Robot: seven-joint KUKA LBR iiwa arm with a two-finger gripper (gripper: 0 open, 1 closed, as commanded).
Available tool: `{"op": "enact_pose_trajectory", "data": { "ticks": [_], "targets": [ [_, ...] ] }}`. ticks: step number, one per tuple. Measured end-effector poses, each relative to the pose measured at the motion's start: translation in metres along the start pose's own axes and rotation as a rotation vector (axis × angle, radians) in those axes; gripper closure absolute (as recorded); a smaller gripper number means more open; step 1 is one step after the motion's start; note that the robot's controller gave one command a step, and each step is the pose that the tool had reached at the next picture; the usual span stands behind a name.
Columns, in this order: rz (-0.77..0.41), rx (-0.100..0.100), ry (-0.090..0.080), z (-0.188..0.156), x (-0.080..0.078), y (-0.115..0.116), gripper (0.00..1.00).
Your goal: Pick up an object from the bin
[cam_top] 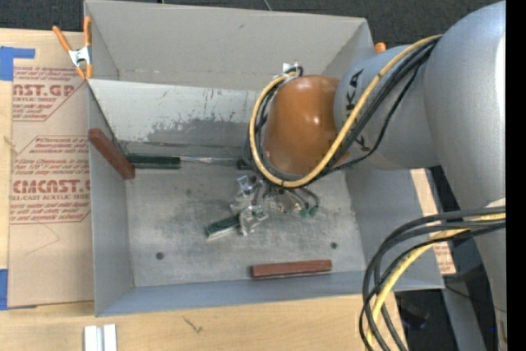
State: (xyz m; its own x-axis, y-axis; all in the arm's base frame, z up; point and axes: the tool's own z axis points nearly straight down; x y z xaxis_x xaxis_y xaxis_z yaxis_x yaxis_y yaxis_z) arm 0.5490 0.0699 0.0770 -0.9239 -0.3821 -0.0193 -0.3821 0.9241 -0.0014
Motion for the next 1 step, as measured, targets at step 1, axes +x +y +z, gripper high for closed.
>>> {"op": "enact_pose_trajectory", "data": {
  "ticks": [1],
  "targets": [
    [-0.080,0.000,0.008,-0.1808,-0.0124,0.0382,1.00]
  ]
}}
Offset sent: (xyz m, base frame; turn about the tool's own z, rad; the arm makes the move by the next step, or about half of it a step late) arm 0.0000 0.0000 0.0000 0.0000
